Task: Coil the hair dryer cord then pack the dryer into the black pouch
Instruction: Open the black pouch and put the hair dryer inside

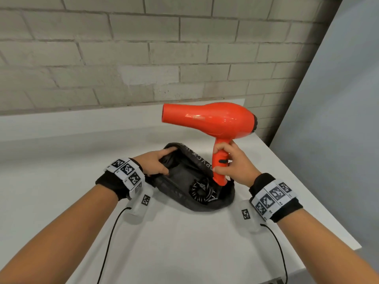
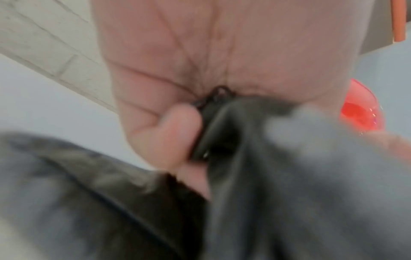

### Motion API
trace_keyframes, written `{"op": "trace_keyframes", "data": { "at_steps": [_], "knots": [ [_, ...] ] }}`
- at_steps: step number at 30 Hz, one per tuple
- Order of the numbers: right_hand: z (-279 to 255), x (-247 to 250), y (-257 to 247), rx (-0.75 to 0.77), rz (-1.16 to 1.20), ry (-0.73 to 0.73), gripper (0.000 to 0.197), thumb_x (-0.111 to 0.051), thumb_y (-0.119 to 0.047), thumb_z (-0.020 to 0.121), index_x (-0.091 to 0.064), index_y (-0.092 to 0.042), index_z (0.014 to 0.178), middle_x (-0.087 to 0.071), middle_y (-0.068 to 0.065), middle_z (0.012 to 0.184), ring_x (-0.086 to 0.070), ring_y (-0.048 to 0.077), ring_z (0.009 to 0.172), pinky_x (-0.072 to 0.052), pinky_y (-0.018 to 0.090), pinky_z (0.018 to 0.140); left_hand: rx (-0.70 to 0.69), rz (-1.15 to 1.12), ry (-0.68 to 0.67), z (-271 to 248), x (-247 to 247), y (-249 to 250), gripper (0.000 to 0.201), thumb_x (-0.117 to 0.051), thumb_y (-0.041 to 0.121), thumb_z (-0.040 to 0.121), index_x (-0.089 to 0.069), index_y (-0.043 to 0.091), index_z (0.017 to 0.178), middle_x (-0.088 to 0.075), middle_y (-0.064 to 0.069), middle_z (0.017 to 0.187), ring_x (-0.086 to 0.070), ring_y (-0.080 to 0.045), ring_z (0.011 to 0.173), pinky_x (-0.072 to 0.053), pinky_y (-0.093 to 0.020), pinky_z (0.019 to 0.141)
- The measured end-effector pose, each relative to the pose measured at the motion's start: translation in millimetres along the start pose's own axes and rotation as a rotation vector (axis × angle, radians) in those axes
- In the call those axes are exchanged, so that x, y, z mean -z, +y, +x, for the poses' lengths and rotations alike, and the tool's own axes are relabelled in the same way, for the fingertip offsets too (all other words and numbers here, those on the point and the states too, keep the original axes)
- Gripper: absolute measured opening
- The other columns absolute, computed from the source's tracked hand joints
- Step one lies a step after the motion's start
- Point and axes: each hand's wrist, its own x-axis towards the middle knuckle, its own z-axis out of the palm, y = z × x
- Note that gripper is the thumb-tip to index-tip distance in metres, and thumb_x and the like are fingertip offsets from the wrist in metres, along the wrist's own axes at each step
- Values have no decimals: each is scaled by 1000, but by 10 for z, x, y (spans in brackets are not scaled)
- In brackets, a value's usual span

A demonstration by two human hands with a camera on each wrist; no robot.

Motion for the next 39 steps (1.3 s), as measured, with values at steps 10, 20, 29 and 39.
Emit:
{"op": "trace_keyframes", "data": {
  "at_steps": [10, 20, 29, 39],
  "knots": [
    [-30, -66, 73, 14, -313, -31, 35, -67, 1, 72, -56, -24, 94, -32, -3, 113, -47, 21, 91, -41, 16, 78, -19, -185, 90, -83, 225, -149, 75, -57, -7, 75, -36, 30, 137, -57, -11, 117, -60, -29, 95, -57, -32, 70],
    [-50, -63, 152, 161, -368, -52, 26, -58, 13, 72, -60, -9, 87, -38, -1, 109, -53, 19, 80, -49, 22, 71, -43, -495, 360, -88, 296, -44, 59, -54, -10, 77, -47, 12, 131, -53, -10, 113, -54, -25, 97, -47, -29, 78],
    [-11, -109, 156, 249, -468, -172, 23, -49, 11, 72, -56, -8, 82, -34, -3, 105, -41, 5, 70, -31, 6, 64, -182, 93, 437, -164, 161, 195, 71, -36, -10, 81, -29, 26, 141, -37, -17, 133, -41, -32, 122, -32, -27, 100],
    [-68, -154, 86, 297, -525, -211, 22, -47, 7, 74, -60, -7, 85, -49, 17, 111, -50, 25, 82, -43, 19, 74, -435, -283, 650, -369, 205, 610, 46, -45, -8, 81, -59, 13, 120, -62, -5, 121, -53, -13, 115, -34, -11, 96]
  ]
}}
